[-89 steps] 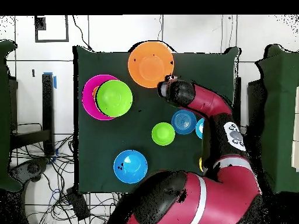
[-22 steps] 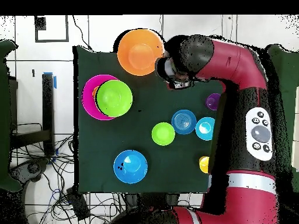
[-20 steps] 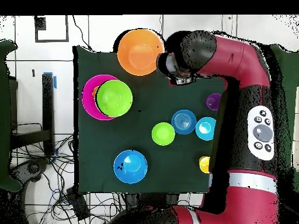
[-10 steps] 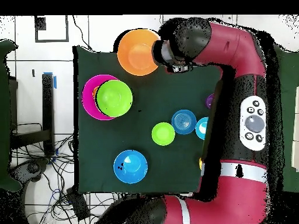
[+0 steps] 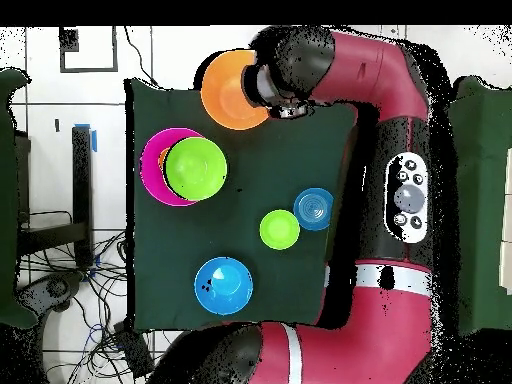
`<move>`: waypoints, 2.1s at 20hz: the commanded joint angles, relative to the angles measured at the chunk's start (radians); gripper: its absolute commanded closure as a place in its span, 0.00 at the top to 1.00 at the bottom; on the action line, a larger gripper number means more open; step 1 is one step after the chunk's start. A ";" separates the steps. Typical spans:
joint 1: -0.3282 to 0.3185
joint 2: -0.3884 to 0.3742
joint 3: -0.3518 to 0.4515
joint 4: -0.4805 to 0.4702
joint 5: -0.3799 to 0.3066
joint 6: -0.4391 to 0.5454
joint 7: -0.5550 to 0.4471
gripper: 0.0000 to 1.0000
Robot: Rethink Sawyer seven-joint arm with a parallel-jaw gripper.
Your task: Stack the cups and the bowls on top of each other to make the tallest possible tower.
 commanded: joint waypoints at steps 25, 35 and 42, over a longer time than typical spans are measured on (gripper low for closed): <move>0.043 0.141 0.028 -0.173 -0.045 0.067 -0.188 1.00; 0.008 0.091 0.033 -0.120 -0.006 0.087 -0.229 1.00; 0.011 0.105 0.051 -0.142 0.006 0.092 -0.229 1.00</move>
